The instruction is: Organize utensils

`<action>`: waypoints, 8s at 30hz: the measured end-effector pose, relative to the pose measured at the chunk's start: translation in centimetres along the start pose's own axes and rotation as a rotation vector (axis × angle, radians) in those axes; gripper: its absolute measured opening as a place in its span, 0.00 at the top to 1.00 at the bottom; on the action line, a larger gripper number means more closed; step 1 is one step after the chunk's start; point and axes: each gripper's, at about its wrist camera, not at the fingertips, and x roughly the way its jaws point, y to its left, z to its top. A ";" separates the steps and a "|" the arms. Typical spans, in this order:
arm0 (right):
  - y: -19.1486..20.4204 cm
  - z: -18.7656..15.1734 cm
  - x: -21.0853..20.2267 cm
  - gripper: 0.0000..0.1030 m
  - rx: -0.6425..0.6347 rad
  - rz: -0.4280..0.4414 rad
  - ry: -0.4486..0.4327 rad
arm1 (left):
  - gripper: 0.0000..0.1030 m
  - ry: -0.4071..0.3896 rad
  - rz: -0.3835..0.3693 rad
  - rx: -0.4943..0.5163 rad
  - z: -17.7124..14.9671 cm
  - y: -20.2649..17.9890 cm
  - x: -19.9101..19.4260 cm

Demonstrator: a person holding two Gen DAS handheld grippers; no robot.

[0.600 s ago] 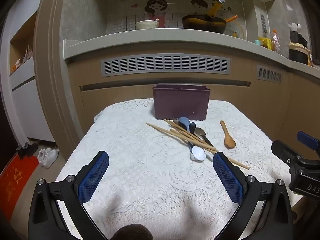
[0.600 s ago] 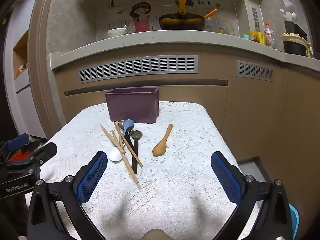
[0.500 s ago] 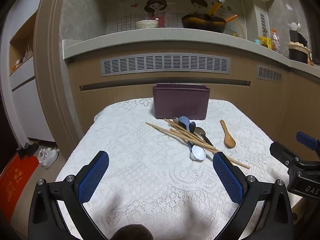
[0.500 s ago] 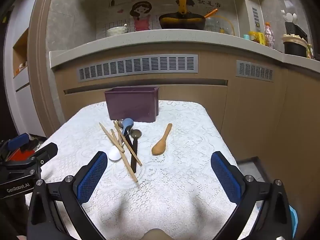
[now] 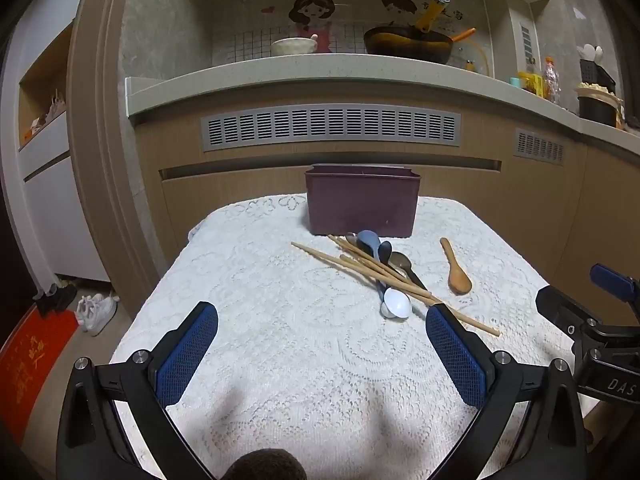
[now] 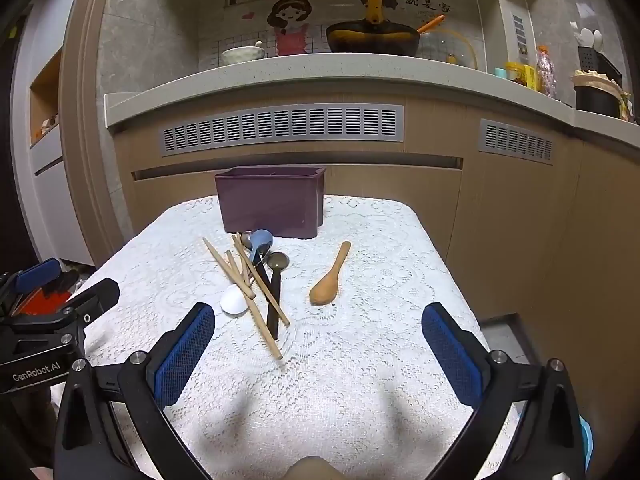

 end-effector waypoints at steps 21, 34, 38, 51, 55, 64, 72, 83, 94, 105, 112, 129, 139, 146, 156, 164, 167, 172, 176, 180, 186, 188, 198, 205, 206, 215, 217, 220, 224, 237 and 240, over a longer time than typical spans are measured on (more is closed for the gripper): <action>-0.2 0.0 0.1 0.00 0.006 0.010 0.007 | 0.00 0.013 0.005 0.001 -0.4 0.3 0.8; -0.2 0.0 0.3 0.00 0.009 0.012 0.008 | 0.00 0.014 0.004 0.000 -0.4 0.4 0.8; -0.2 0.0 0.4 0.01 0.014 0.014 0.012 | 0.00 0.014 0.005 0.000 -0.5 0.2 0.8; -0.2 0.1 0.3 0.00 0.014 0.018 0.010 | 0.00 0.014 0.006 0.000 -0.4 0.2 0.8; -0.3 0.1 0.4 0.00 0.016 0.019 0.018 | 0.00 0.014 0.004 0.000 -0.4 0.2 0.8; -0.4 0.1 0.4 0.01 0.018 0.014 0.022 | 0.00 0.015 0.006 0.000 -0.5 0.1 0.9; -0.4 0.2 0.5 0.01 0.018 0.015 0.028 | 0.00 0.026 0.005 -0.005 -0.4 0.2 1.0; -0.8 1.5 1.6 0.01 0.000 -0.001 0.013 | 0.00 0.061 -0.006 -0.018 1.5 0.9 3.3; -2.2 4.9 8.4 0.01 -0.037 0.006 0.087 | 0.00 0.151 -0.014 -0.005 4.9 1.2 10.8; -0.1 7.6 16.2 0.18 -0.103 0.082 0.214 | 0.00 0.233 -0.024 -0.040 5.6 3.1 15.6; 3.0 8.1 22.4 0.29 -0.100 0.183 0.354 | 0.00 0.276 -0.011 -0.101 5.1 7.1 17.6; 7.8 7.8 31.7 0.66 -0.155 0.258 0.564 | 0.00 0.337 -0.037 -0.122 4.3 9.2 19.2; 3.8 10.0 25.6 0.73 -0.086 0.311 0.428 | 0.00 0.364 -0.104 -0.100 4.9 6.7 20.0; -1.1 11.6 20.4 0.89 -0.038 0.284 0.323 | 0.00 0.347 -0.178 -0.095 6.8 3.3 20.5; -5.1 10.1 19.3 0.89 0.029 0.281 0.304 | 0.31 0.485 -0.273 -0.088 8.8 -1.2 27.5; -6.3 8.4 19.0 0.88 0.034 0.251 0.297 | 0.39 0.534 -0.241 -0.129 7.6 -2.6 30.8; -6.4 8.1 19.4 0.87 0.032 0.236 0.294 | 0.40 0.521 -0.175 -0.070 7.7 -3.4 31.7; -6.4 8.3 19.3 0.87 0.037 0.237 0.288 | 0.51 0.509 -0.125 -0.038 7.5 -4.2 32.6; -6.0 8.6 18.9 0.87 0.020 0.231 0.276 | 0.70 0.460 -0.132 0.001 7.4 -4.3 31.6; -5.4 9.2 17.9 0.88 0.010 0.229 0.255 | 0.85 0.413 -0.187 -0.052 7.2 -2.0 28.2; -4.5 10.0 16.3 0.89 -0.027 0.221 0.232 | 0.88 0.297 -0.248 -0.069 7.1 0.6 22.0; -4.1 10.1 15.9 0.89 -0.034 0.226 0.229 | 0.89 0.274 -0.271 -0.080 7.1 1.2 20.1; -1.0 11.5 11.8 0.89 -0.112 0.246 0.164 | 0.95 0.048 -0.268 -0.039 10.2 2.7 11.6; 0.3 13.5 8.6 0.89 -0.165 0.224 0.093 | 0.93 0.082 -0.225 -0.105 11.0 5.5 11.6; 0.3 13.5 8.6 0.89 -0.166 0.224 0.096 | 0.92 0.137 -0.225 -0.141 10.6 6.4 12.6; -0.3 10.0 12.5 0.89 -0.118 0.250 0.263 | 0.44 0.519 -0.296 -0.263 4.0 7.0 18.2; -0.6 9.4 13.1 0.89 -0.106 0.249 0.277 | 0.44 0.587 -0.317 -0.322 3.0 6.9 19.4; -1.3 9.0 13.9 0.89 -0.085 0.250 0.291 | 0.44 0.639 -0.316 -0.332 2.2 5.7 20.8; -1.9 8.7 14.6 0.89 -0.074 0.243 0.296 | 0.44 0.664 -0.343 -0.333 2.0 3.6 21.4; -3.2 8.1 15.3 0.89 -0.034 0.269 0.282 | 0.45 0.742 -0.327 -0.436 2.7 2.9 22.0; -3.4 7.9 15.4 0.89 -0.019 0.277 0.281 | 0.45 0.759 -0.259 -0.492 2.1 3.8 23.4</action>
